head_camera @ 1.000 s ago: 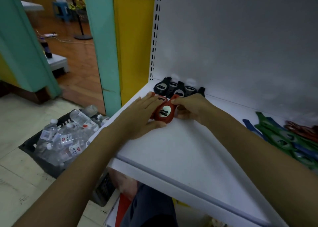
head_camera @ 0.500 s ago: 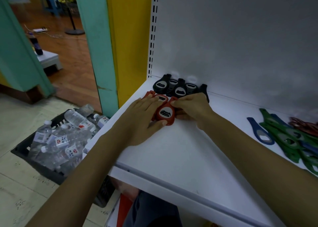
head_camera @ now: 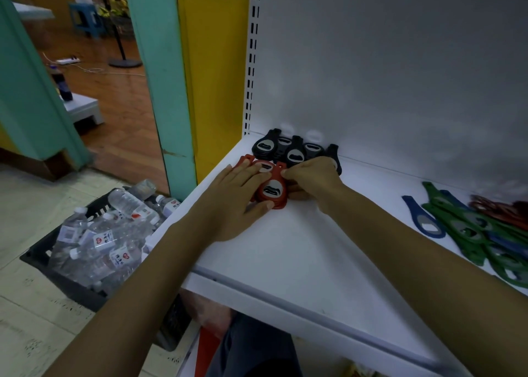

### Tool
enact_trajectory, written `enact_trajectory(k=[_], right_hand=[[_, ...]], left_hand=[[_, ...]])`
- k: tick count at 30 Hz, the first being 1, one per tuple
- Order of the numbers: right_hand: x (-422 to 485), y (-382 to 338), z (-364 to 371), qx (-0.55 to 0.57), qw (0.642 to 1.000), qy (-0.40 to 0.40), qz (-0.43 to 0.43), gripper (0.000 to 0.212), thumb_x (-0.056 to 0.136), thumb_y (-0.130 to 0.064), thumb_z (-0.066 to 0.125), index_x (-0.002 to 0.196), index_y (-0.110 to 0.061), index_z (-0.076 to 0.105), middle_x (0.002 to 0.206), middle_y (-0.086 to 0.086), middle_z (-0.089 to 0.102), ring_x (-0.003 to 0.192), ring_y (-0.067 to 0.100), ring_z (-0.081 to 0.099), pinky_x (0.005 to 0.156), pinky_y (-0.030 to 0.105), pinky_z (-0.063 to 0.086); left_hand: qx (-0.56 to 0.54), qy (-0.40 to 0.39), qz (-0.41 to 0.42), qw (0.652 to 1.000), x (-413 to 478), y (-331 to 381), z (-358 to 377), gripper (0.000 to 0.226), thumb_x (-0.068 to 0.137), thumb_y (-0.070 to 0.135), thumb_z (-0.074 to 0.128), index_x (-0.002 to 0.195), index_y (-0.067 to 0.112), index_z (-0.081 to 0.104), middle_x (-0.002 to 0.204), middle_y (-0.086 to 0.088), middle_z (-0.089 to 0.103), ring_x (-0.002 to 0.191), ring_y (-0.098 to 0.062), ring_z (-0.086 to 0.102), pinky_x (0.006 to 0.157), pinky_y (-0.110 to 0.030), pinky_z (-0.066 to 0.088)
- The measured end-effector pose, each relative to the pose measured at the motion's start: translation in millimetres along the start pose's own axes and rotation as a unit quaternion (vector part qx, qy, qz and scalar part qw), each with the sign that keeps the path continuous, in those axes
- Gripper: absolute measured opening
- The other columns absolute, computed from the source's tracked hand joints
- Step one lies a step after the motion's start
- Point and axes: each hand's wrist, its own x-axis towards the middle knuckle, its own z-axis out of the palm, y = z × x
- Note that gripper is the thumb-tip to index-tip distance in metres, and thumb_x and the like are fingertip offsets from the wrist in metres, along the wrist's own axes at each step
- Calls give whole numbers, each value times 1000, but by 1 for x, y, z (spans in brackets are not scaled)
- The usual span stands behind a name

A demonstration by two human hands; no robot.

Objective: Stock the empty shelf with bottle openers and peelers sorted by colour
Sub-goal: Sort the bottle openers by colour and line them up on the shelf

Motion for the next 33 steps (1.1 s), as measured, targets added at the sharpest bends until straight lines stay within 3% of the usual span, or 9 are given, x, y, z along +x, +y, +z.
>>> enact_trajectory(k=[5,10,14,20,25,29,33], right_hand=[[-7,-2,0,-1,1000,-2,0,11,83,-8,68,89,2,67,90,19,71,79,30,71,75,43,59],[-22,0,-3,77,996,-38,38,4,87,-7,64,87,-3,65,88,17,71,77,26,71,62,33,61],[-26,-2,-3,91,994,-39,41,4,88,-7,62,86,-4,64,90,17,70,76,25,70,61,31,60],[-28,-4,-13,-85,994,7,-74,20,86,-14,65,95,4,67,99,22,67,86,33,65,79,46,57],[-35,10,-54,-234,958,58,-157,28,85,-26,64,109,-11,65,108,6,67,101,24,61,86,38,50],[-48,37,-117,-359,916,105,-144,52,87,-37,61,134,-19,49,137,5,52,124,27,47,100,41,42],[-75,75,-195,-424,886,155,-108,56,84,-34,64,134,-15,50,130,10,57,117,30,53,95,41,46]], left_hand=[[-3,-4,-3,1000,-1,1,-2,60,95,47,40,147,21,26,156,1,20,146,-17,5,117,-34,2],[5,-4,1,1000,-1,1,-2,60,94,47,42,147,20,27,156,0,22,146,-18,6,116,-33,1],[16,-11,-2,1000,0,0,-3,61,94,48,41,147,21,27,156,0,22,146,-18,6,117,-37,5],[89,4,33,995,-2,9,-12,71,92,58,32,150,21,17,158,1,12,146,-17,0,116,-37,-3],[81,6,90,993,14,48,-17,74,90,63,32,149,20,21,156,-3,21,144,-20,17,118,-41,17],[65,12,157,985,40,106,2,73,90,63,32,148,19,25,153,-3,30,139,-20,28,115,-37,22],[-1,9,220,976,71,178,38,68,92,56,39,147,18,27,151,-2,32,139,-18,28,112,-34,23]])
